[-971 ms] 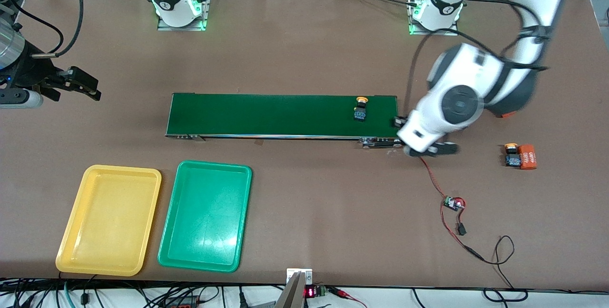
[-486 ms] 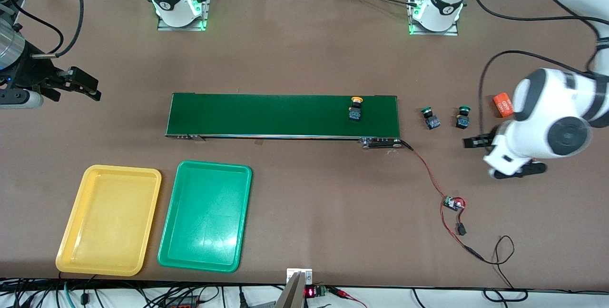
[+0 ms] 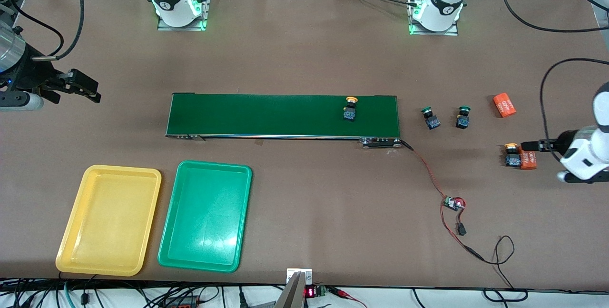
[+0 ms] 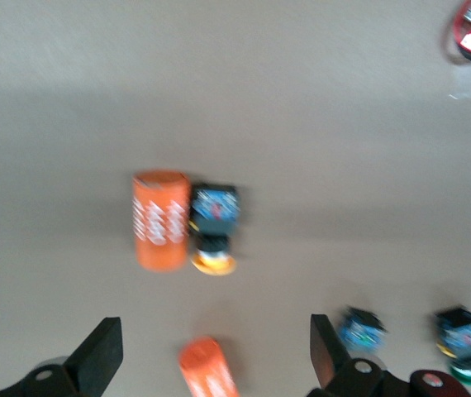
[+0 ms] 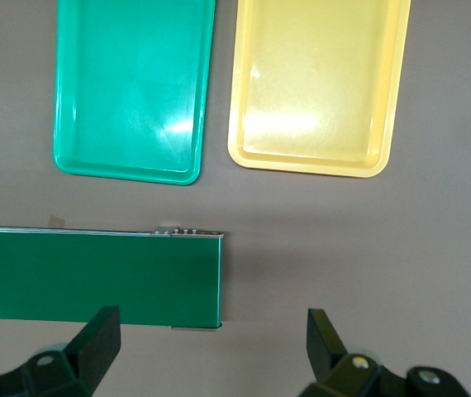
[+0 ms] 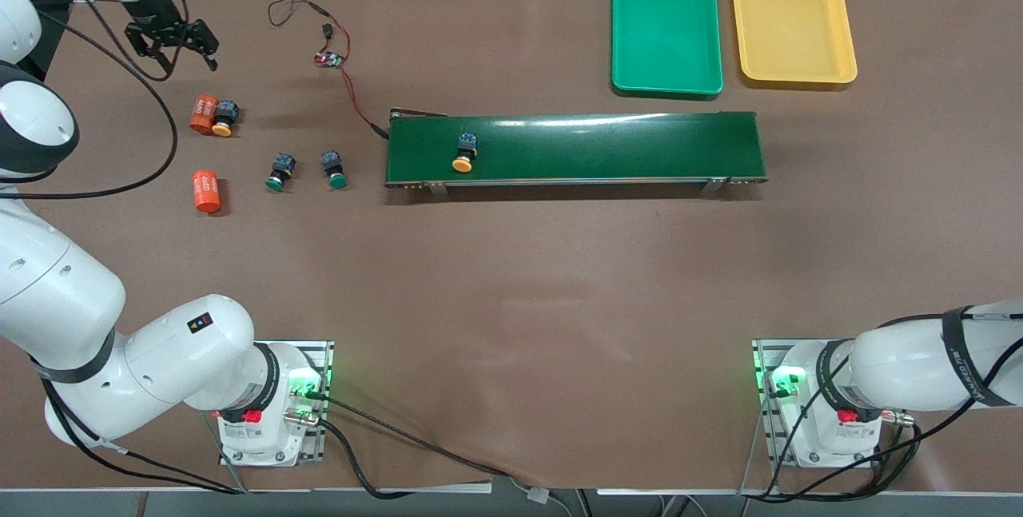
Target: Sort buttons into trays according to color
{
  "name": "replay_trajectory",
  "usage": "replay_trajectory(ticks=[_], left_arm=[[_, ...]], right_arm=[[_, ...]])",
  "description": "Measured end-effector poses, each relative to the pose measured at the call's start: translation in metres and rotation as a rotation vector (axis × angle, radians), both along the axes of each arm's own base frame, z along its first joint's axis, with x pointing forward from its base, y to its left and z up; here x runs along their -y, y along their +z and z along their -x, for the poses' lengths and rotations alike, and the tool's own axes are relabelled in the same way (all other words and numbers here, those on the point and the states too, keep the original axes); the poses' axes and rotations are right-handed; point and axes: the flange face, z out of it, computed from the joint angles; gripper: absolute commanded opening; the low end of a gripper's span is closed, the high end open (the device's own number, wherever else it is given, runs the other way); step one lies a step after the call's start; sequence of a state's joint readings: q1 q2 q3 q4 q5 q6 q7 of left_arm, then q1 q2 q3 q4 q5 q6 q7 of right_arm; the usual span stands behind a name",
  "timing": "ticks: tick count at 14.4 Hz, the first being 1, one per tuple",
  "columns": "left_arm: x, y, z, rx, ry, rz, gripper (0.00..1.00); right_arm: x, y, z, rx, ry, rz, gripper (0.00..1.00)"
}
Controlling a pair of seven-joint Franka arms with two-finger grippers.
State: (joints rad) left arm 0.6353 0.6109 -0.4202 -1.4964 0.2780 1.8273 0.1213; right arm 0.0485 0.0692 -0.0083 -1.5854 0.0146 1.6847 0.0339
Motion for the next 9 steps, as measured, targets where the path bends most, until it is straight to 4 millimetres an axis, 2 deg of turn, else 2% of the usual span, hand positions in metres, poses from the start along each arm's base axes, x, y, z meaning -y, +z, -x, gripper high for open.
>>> replay_trajectory(ticks=[2, 5, 9], left_arm=[[-0.035, -0.021, 0.0, 0.057, -0.037, 0.037, 0.95], [-0.068, -0.055, 0.007, 0.09, -0.071, 0.083, 0.9], [-0.076, -0.079, 0.01, 0.117, -0.043, 0.174, 0.88]], right_arm=[[0.009, -0.008, -0.004, -0.011, -0.015, 0.001, 1.0], [0.008, -0.022, -0.009, -0.039, -0.007, 0.002, 1.0], [-0.022, -0.028, -0.002, -0.096, 0.043, 0.005, 1.0]])
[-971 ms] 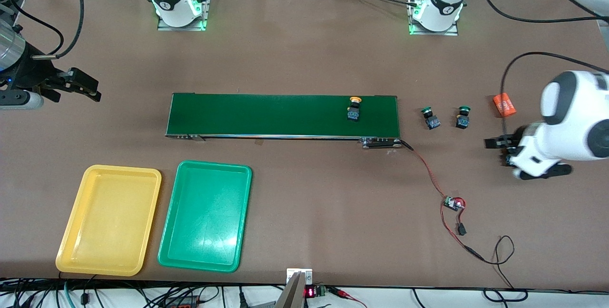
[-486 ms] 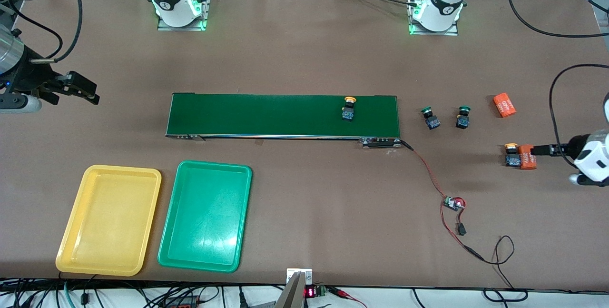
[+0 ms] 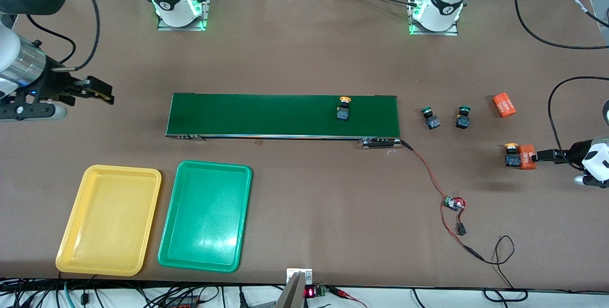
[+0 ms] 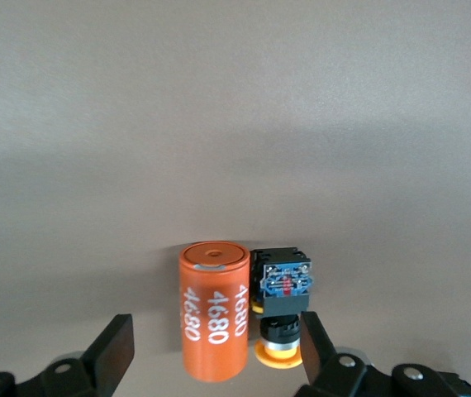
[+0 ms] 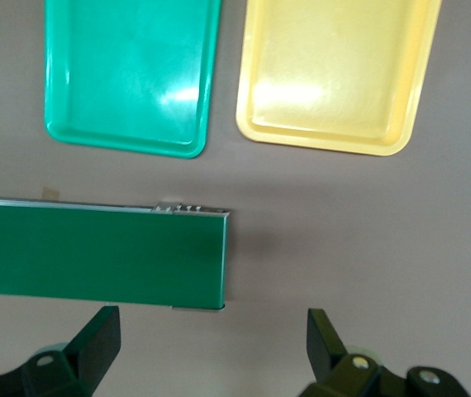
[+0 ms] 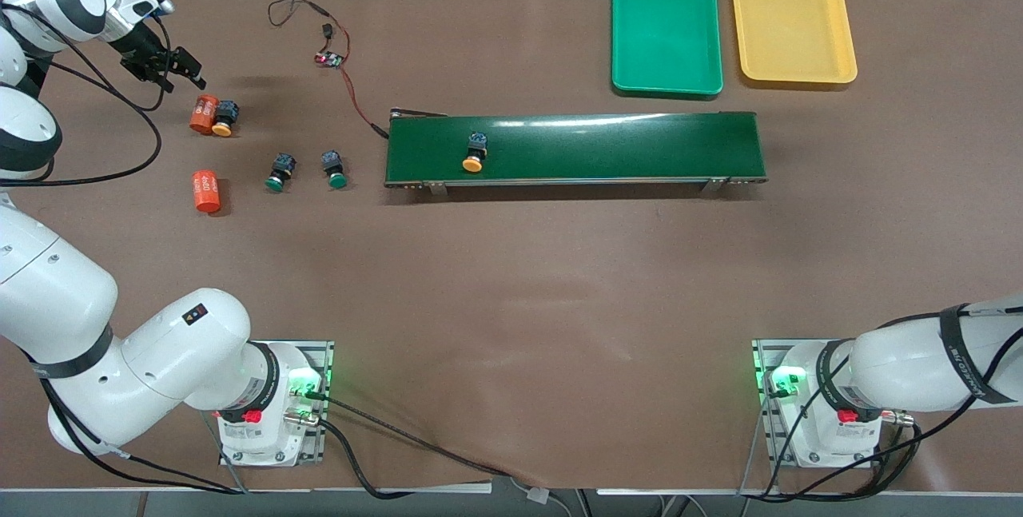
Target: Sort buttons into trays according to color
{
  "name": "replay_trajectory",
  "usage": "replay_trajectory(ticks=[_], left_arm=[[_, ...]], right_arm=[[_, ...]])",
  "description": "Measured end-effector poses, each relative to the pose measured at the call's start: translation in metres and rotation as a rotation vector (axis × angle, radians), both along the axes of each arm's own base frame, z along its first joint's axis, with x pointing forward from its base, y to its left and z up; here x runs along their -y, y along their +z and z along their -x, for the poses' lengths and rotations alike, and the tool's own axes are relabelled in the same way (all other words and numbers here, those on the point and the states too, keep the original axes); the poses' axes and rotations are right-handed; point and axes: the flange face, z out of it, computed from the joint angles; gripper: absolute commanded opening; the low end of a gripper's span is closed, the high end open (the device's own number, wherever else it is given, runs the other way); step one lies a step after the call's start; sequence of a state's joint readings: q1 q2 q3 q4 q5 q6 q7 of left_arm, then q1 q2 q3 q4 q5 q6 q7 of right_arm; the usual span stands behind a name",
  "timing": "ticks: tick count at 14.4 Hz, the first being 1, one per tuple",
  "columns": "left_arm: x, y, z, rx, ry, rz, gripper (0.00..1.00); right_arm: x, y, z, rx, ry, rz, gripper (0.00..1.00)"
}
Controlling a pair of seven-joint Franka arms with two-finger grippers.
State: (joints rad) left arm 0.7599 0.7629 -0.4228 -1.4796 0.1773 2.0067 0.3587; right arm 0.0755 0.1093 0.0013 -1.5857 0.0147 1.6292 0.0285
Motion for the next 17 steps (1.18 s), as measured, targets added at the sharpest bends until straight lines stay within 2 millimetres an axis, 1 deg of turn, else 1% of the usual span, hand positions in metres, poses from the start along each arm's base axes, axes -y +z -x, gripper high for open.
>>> replay_trajectory(ticks=[2, 6, 7, 9, 10, 11, 13, 16, 17], left_arm=[[-0.004, -0.012, 0.004, -0.009, -0.005, 0.018, 0.87], [-0.021, -0.034, 0.016, -0.019, 0.005, 0.067, 0.78], [-0.024, -0.04, 0.019, -0.021, -0.001, 0.076, 0.77], [-0.025, -0.051, 0.022, -0.028, -0.009, 0.092, 0.76], [-0.023, -0.056, 0.022, -0.033, -0.009, 0.101, 0.71], [-0.022, -0.06, 0.023, -0.036, -0.005, 0.113, 0.62], [-0.019, -0.063, 0.022, -0.036, 0.001, 0.13, 0.37], [-0.021, -0.055, 0.021, -0.031, -0.002, 0.131, 0.27], [-0.021, -0.055, 0.021, -0.031, -0.002, 0.132, 0.26]], right_arm=[[-0.003, -0.001, 0.002, -0.015, 0.001, 0.001, 1.0], [-0.009, -0.003, 0.003, -0.021, 0.012, 0.002, 1.0], [-0.009, -0.005, 0.003, -0.025, 0.012, 0.002, 1.0], [-0.009, -0.009, 0.004, -0.035, 0.01, 0.003, 1.0], [-0.008, -0.012, 0.005, -0.04, 0.01, 0.004, 1.0], [-0.008, -0.014, 0.007, -0.046, 0.009, 0.005, 1.0], [-0.005, -0.014, 0.014, -0.052, 0.004, 0.005, 1.0], [-0.003, -0.008, 0.023, -0.046, 0.002, 0.005, 1.0], [-0.002, -0.006, 0.025, -0.043, 0.0, 0.004, 1.0]])
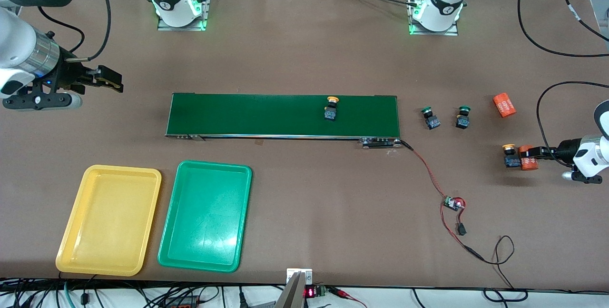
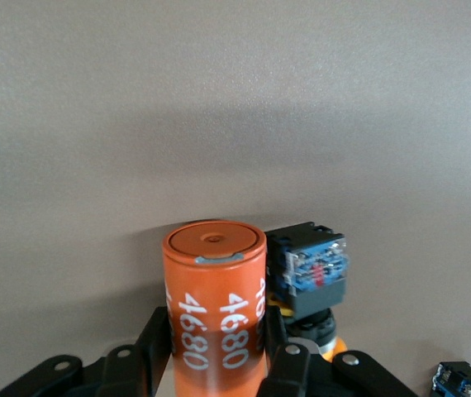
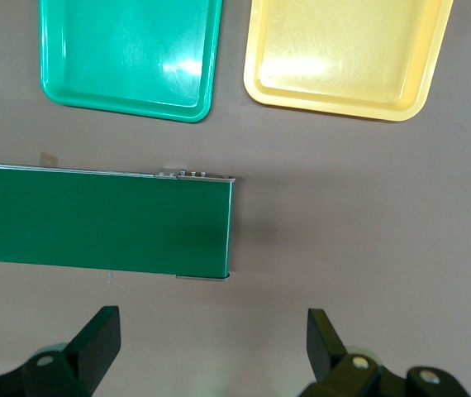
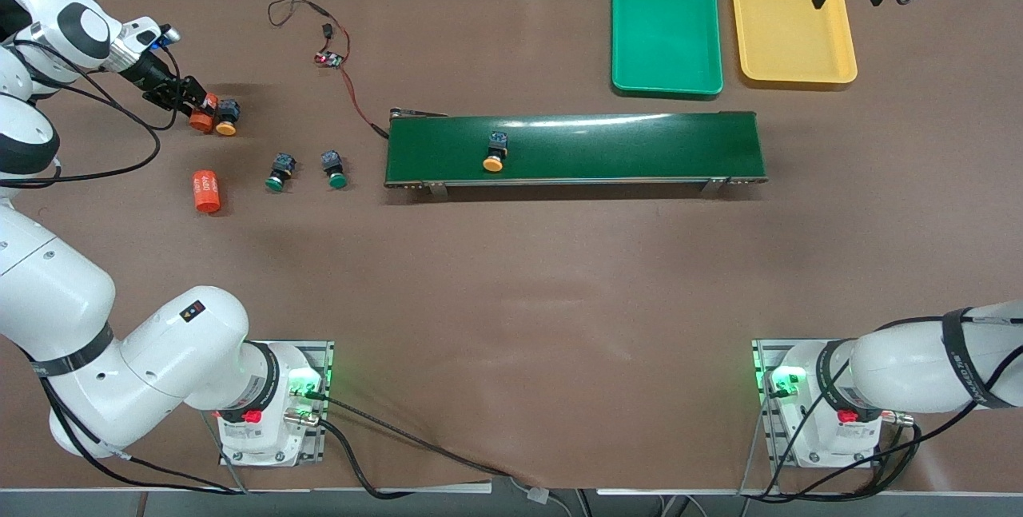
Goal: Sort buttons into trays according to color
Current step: 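Carry the cylinder to the belt while the right gripper reaches the button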
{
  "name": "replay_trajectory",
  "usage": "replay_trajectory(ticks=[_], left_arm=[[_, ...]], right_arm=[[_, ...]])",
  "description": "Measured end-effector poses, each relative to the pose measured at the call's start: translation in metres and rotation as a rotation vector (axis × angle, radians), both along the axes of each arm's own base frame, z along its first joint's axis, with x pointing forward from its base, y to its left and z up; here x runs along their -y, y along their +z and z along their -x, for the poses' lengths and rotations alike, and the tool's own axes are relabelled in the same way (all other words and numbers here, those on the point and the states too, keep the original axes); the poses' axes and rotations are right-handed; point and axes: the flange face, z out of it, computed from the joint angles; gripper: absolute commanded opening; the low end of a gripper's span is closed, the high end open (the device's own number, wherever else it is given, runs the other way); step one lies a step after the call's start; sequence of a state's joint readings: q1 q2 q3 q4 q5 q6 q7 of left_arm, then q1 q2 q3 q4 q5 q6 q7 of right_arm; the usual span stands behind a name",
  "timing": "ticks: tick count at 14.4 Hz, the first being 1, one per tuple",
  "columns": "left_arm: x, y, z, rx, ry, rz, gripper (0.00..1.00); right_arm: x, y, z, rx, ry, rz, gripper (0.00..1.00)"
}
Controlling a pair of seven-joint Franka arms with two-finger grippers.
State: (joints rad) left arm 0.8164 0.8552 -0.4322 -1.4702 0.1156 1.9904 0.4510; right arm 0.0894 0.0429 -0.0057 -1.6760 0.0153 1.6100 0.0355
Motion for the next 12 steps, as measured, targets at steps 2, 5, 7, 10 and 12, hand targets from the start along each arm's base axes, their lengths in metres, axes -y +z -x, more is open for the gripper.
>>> replay_trajectory(ticks=[2, 5, 7, 10, 12], left_arm=[[0.002, 0.002, -0.002, 0.003, -0.004, 0.003, 0.26], [0.021, 0.029, -0.011, -0.02, -0.049, 0.038, 0.26], [0.048, 0.068, -0.021, -0.029, -0.107, 0.047, 0.26], [0.116, 0.123, -0.033, -0.087, -0.175, 0.013, 0.22], [0.169, 0.142, -0.035, -0.161, -0.204, -0.004, 0.19]], right_arm=[[0.008, 0.0, 0.005, 0.015, -0.019, -0.006, 1.0], [0.026, -0.01, 0.041, 0.065, -0.054, -0.023, 1.0], [0.032, -0.014, 0.08, 0.07, -0.082, -0.024, 1.0], [0.023, -0.016, 0.128, 0.095, -0.138, -0.047, 1.0], [-0.003, -0.017, 0.139, 0.122, -0.154, -0.032, 1.0]])
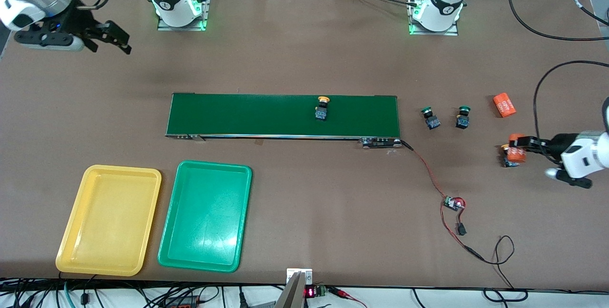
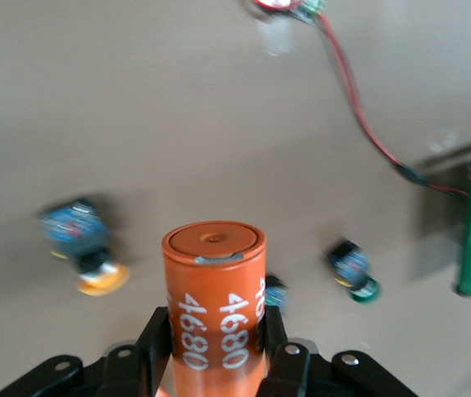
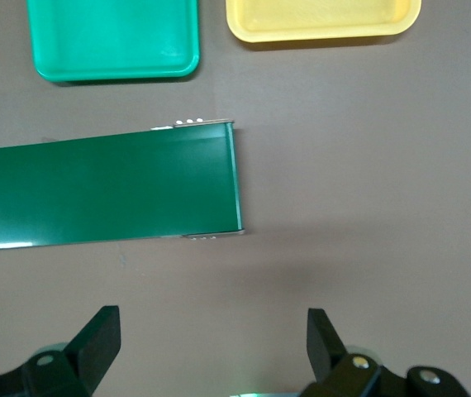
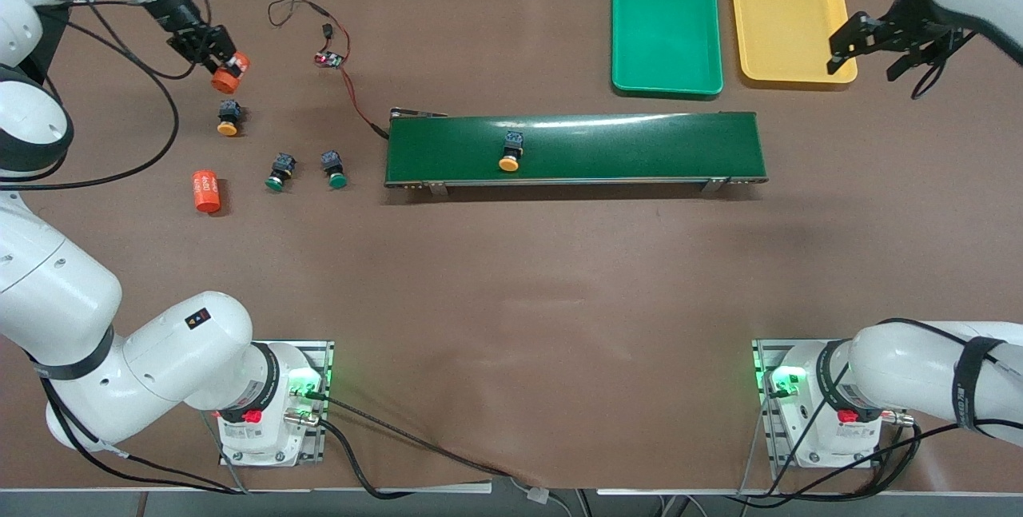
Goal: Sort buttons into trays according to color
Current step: 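Carry the cylinder to the belt while the right gripper reaches the button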
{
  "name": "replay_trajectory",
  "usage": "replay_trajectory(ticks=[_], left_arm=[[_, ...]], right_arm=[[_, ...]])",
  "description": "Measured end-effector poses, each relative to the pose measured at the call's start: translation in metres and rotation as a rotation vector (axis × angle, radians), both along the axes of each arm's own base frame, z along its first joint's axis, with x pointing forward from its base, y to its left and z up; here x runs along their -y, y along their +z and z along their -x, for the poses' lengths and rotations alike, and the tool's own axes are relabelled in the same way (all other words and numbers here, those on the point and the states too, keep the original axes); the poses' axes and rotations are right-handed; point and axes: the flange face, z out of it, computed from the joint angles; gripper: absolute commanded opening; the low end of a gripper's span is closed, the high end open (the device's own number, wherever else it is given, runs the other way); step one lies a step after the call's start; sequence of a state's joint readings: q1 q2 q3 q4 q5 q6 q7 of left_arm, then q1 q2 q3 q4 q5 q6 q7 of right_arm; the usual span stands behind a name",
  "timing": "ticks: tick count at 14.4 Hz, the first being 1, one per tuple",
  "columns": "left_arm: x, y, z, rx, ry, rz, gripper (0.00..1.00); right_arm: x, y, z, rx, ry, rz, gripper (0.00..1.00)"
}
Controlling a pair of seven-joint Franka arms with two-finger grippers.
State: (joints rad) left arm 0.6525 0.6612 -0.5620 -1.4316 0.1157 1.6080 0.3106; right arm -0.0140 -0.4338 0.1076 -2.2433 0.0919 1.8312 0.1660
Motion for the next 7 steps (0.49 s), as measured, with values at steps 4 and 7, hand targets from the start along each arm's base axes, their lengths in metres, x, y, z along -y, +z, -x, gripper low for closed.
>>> replay_trajectory(ticks=[4, 7], left_arm=[[0.099, 0.018, -0.002, -0.022, -0.181, 0.06, 0.14], [0.171, 0.018, 0.004, -0.003, -0.442, 0.141, 0.14]], right_arm=[[-0.085, -0.023, -0.001, 0.048, 0.066, 0.075, 1.0], [-0.093, -0.038, -0.01, 0.041, 0.029, 0.045, 1.0]])
